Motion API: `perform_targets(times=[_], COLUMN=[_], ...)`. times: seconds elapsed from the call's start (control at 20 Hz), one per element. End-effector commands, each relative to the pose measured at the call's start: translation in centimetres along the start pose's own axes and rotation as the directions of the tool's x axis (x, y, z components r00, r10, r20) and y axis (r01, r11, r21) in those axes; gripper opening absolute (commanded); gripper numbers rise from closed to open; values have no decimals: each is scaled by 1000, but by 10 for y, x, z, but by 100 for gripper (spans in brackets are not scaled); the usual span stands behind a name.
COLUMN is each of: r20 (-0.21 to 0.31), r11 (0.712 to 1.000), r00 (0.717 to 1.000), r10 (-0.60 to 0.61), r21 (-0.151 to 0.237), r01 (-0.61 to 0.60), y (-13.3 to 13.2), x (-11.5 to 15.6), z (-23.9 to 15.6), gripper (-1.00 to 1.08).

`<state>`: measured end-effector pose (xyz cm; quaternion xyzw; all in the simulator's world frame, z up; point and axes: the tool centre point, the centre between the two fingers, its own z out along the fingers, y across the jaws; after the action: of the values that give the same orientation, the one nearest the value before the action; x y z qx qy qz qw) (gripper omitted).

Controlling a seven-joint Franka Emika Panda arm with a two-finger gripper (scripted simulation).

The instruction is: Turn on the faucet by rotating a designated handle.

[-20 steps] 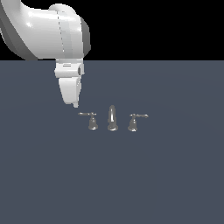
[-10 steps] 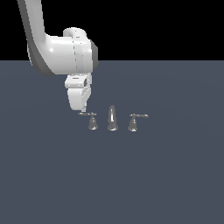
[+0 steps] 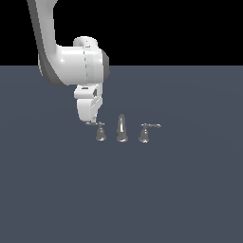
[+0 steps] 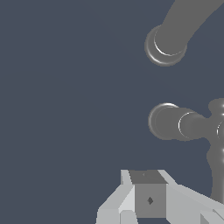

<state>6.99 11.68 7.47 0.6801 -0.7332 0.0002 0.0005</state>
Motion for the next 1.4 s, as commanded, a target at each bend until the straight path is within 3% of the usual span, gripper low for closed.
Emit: perform_targets(times=[0.0,0.3,0.85,0.95,1.35], r20=[1,1,1,0,1], r11=[1000,1000,1000,1000,1000], r00=[1000,1000,1000,1000,1000], r10=[-3,-5,-6,5,0], r21=[0,1,0,7,4], r01=[3,5,6,-5,0], y=[0,1,37,29,55], x=[-1,-1,-19,-11,-8], z=[-1,-2,-2,-2,-2], gripper=[-100,-100,-100,-100,-100])
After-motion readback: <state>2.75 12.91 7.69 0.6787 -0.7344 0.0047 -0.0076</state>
